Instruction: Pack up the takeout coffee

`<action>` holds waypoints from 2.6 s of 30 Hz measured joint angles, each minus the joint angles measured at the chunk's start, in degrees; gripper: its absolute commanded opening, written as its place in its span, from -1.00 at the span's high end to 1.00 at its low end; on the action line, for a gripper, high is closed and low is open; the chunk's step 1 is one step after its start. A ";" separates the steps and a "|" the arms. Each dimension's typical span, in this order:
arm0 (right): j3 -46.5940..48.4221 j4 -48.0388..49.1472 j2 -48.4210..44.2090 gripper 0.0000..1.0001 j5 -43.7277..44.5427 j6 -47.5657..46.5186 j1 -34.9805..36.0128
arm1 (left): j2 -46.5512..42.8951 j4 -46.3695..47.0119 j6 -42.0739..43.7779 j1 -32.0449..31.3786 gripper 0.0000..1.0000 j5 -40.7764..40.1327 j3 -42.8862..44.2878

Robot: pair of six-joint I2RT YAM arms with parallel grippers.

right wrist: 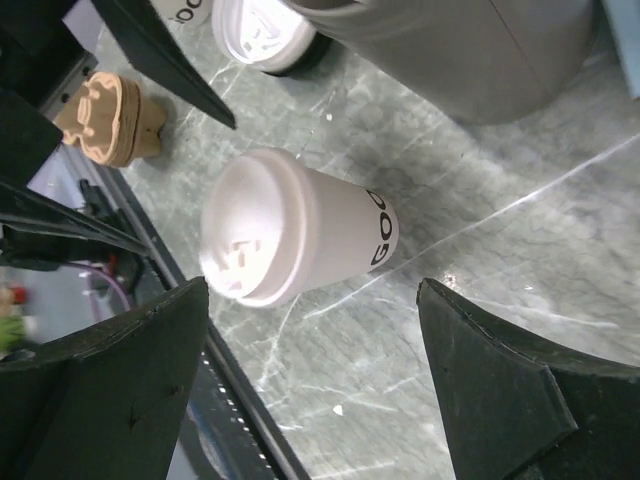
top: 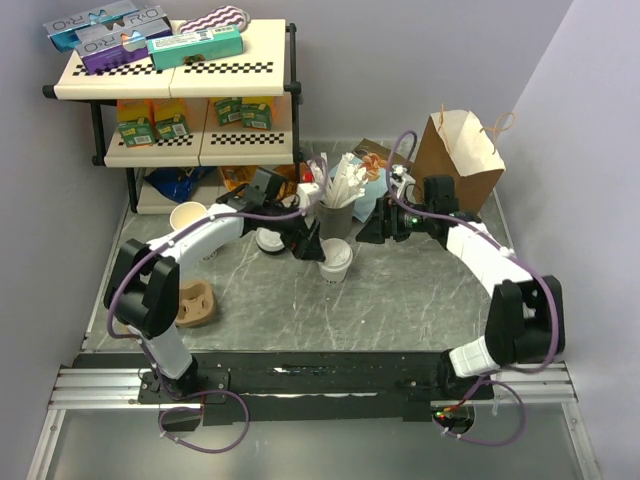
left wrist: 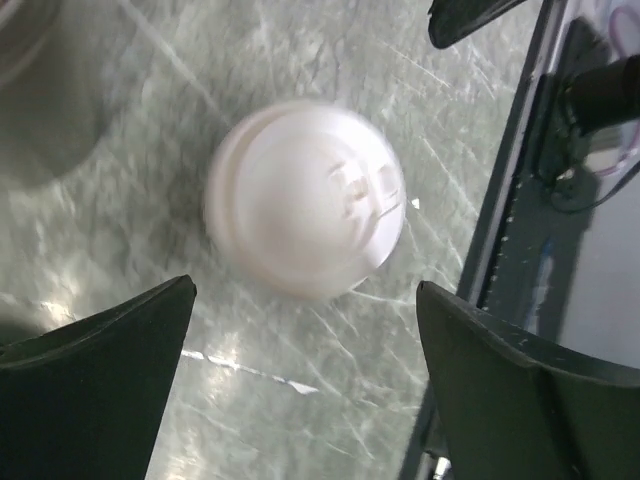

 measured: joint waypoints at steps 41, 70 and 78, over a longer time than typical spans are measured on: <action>-8.52 -4.79 -16.09 -0.84 0.92 -2.89 -9.79 | 4.37 -5.25 17.66 -13.05 -0.82 -17.51 8.96; -5.86 1.25 0.13 -0.85 -4.35 0.39 0.39 | -5.07 8.92 -14.40 -0.59 -0.99 -4.02 -7.30; -2.58 0.92 2.60 -0.74 -4.66 1.36 3.04 | -2.38 16.13 -23.63 1.09 -0.99 0.24 -8.76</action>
